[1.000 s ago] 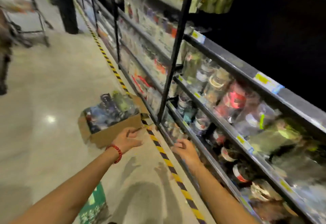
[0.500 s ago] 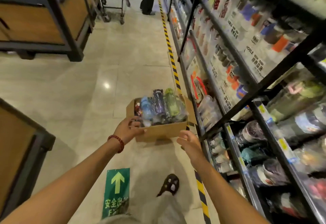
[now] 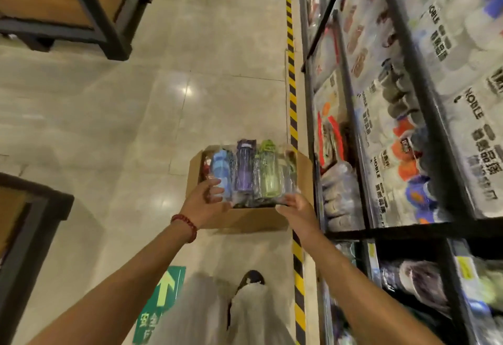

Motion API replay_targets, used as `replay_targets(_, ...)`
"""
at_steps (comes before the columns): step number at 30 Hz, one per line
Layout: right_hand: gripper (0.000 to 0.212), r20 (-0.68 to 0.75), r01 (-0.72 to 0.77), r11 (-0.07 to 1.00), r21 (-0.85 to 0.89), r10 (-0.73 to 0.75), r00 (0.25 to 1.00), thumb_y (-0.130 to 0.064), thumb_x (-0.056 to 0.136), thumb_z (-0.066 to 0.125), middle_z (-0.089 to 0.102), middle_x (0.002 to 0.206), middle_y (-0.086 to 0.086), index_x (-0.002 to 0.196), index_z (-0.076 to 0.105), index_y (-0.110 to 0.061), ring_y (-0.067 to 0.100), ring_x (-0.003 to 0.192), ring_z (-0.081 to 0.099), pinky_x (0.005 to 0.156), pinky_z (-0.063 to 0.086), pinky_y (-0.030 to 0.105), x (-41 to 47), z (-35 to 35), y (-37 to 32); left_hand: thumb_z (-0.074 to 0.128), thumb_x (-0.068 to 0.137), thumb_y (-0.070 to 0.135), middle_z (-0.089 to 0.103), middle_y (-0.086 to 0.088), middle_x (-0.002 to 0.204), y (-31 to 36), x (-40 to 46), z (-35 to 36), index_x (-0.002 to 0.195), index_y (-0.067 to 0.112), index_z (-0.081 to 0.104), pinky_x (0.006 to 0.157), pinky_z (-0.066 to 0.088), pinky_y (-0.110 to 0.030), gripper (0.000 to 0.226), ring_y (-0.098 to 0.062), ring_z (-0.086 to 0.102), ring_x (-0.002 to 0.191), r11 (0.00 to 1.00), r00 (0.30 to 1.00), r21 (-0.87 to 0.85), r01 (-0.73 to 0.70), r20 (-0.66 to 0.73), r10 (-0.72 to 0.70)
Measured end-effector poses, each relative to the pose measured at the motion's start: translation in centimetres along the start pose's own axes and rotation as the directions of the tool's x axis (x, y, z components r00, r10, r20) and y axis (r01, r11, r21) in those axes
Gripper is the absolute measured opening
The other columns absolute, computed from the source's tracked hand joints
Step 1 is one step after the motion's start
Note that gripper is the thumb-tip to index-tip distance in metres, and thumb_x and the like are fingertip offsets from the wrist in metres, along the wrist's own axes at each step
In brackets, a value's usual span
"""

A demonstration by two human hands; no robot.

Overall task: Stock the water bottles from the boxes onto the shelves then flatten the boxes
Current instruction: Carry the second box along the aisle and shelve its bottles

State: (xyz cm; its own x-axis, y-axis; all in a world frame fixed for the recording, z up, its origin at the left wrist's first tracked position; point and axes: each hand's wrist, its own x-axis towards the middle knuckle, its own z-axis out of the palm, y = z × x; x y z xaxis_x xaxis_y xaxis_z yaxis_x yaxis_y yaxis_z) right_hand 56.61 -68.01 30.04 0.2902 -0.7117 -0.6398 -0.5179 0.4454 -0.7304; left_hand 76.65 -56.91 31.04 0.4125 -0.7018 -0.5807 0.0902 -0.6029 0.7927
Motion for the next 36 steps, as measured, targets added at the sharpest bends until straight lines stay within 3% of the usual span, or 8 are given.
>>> replay_targets(4,0.034,0.003,-0.058,0.995,-0.078,0.058,0.998,-0.012,0.087,0.064,0.056,0.118,0.003,0.119,0.053,-0.013,0.019,0.111,0.054,0.091,0.045,0.031,7.5,0.2,0.5,0.07,0.077,-0.005,0.054,0.0,0.1,-0.3,7.5,1.0,0.118,0.013,0.049,0.067,0.051,-0.016,0.05,-0.015,0.055,0.092,0.997,0.998,-0.046,0.065,-0.009,-0.065)
replay_targets(6,0.039,0.013,-0.07,0.987,-0.144,0.073,0.997,-0.013,0.088,0.064,0.053,0.115,-0.001,0.126,0.052,-0.01,0.014,0.107,0.051,0.087,0.041,0.026,11.2,0.5,0.8,0.071,0.076,-0.004,0.054,-0.008,0.11,-1.1,11.4,1.4,0.126,0.007,0.046,0.067,0.048,-0.018,0.057,-0.021,0.056,0.098,0.997,0.997,0.009,0.083,0.003,-0.083)
replay_targets(12,0.043,0.002,-0.146,0.967,-0.21,0.15,0.989,-0.017,0.088,0.063,0.051,0.13,0.002,0.128,0.049,-0.013,0.013,0.105,0.049,0.093,0.044,0.032,22.8,1.6,3.4,0.078,0.072,0.011,0.053,-0.005,0.116,-5.0,23.4,3.4,0.131,0.011,0.045,0.083,0.047,-0.028,0.067,-0.018,0.054,0.102,0.975,0.981,0.136,0.173,0.064,-0.183)
replay_targets(17,0.061,-0.004,-0.19,0.925,-0.328,0.2,0.98,-0.029,0.085,0.067,0.043,0.139,0.003,0.138,0.038,-0.018,0.021,0.122,0.046,0.1,0.042,0.037,31.4,2.3,6.4,0.081,0.069,0.023,0.051,-0.008,0.132,-9.0,31.4,5.6,0.136,0.013,0.041,0.097,0.047,-0.039,0.078,-0.023,0.052,0.115,0.95,0.963,0.195,0.244,0.069,-0.262)
replay_targets(22,0.089,-0.028,-0.239,0.899,-0.366,0.246,0.969,-0.05,0.08,0.067,0.03,0.151,0.006,0.15,0.019,-0.022,0.027,0.136,0.035,0.108,0.036,0.042,36.8,3.1,8.5,0.081,0.07,0.03,0.039,-0.01,0.145,-11.2,36.9,8.8,0.142,0.013,0.029,0.107,0.037,-0.044,0.09,-0.027,0.041,0.13,0.914,0.952,0.267,0.305,-0.094,-0.29)
replay_targets(26,0.102,-0.045,-0.269,0.885,-0.381,0.273,0.961,-0.055,0.075,0.07,0.023,0.155,0.006,0.151,0.012,-0.019,0.027,0.14,0.027,0.112,0.029,0.04,38.7,3.9,10.1,0.082,0.067,0.034,0.034,-0.009,0.148,-12.8,39.3,11.3,0.144,0.011,0.023,0.105,0.035,-0.038,0.1,-0.027,0.037,0.134,0.891,0.932,0.274,0.361,-0.126,-0.339)
replay_targets(31,0.112,-0.142,-0.266,0.845,-0.464,0.225,0.964,-0.058,0.069,0.073,0.028,0.149,0.013,0.149,0.01,-0.012,0.032,0.136,0.032,0.11,0.034,0.045,39.5,5.9,11.1,0.084,0.062,0.041,0.039,-0.012,0.144,-14.3,40.6,12.7,0.139,0.014,0.02,0.099,0.044,-0.042,0.104,-0.031,0.047,0.124,0.849,0.902,0.314,0.425,-0.229,-0.367)
replay_targets(36,0.109,-0.213,-0.278,0.854,-0.44,0.202,0.956,-0.053,0.066,0.077,0.044,0.136,0.014,0.144,0.015,-0.009,0.033,0.122,0.048,0.097,0.046,0.045,39.2,7.9,10.8,0.085,0.06,0.04,0.049,-0.013,0.129,-14.7,40.5,12.5,0.135,0.009,0.024,0.08,0.049,-0.035,0.101,-0.026,0.059,0.096,0.829,0.873,0.289,0.479,-0.255,-0.416)
